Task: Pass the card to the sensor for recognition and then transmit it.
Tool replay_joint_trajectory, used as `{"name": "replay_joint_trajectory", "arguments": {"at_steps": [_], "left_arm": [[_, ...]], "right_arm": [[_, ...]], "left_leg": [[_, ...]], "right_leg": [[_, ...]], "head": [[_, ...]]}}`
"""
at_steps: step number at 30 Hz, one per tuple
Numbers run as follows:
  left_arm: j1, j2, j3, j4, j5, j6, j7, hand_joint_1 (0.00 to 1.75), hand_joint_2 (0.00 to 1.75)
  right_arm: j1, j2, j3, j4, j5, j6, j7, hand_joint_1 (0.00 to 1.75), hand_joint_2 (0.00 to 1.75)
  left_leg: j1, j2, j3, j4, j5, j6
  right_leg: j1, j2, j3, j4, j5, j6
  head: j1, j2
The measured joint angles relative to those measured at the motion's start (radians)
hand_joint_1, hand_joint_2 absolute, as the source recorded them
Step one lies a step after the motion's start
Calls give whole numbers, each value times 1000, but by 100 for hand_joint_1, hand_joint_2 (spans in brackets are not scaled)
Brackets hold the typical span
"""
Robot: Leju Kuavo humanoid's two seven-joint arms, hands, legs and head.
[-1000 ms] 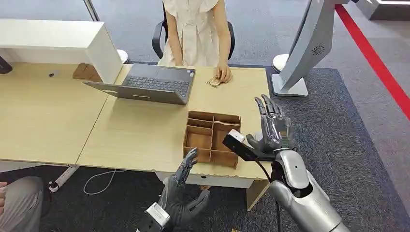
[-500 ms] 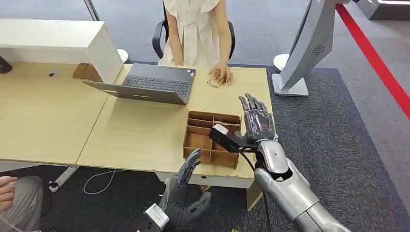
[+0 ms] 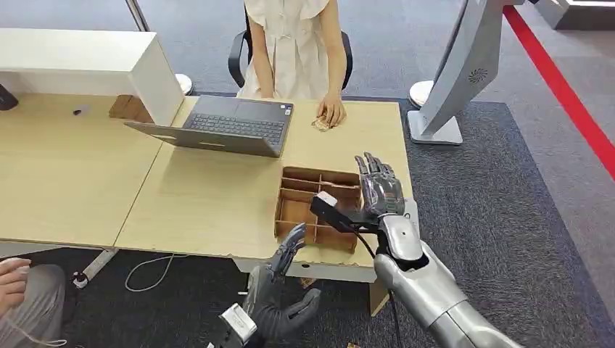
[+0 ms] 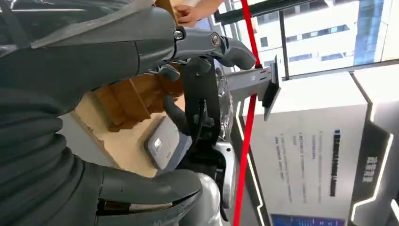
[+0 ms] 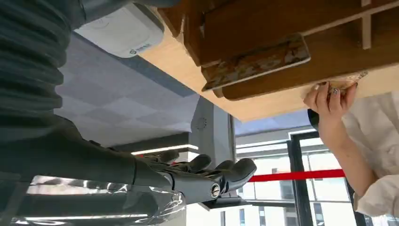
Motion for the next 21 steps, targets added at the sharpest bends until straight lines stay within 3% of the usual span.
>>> {"name": "replay_joint_trajectory", "arguments": {"at_steps": [11, 21], "left_arm": [[-15, -3, -14, 11, 12, -27, -2, 0, 175], [-35, -11, -33, 25, 35, -5, -19, 0, 175]], "right_arm": [[-10, 9, 0, 45, 21, 3, 13, 0, 175], [-40, 50, 2, 71, 55, 6, 2, 0, 175]], "left_leg": [[0, 0, 0, 0, 0, 0], [0, 0, 0, 0, 0, 0]], "right_leg": [[0, 0, 0, 0, 0, 0], [0, 0, 0, 0, 0, 0]], "head": [[0, 0], [0, 0]]}}
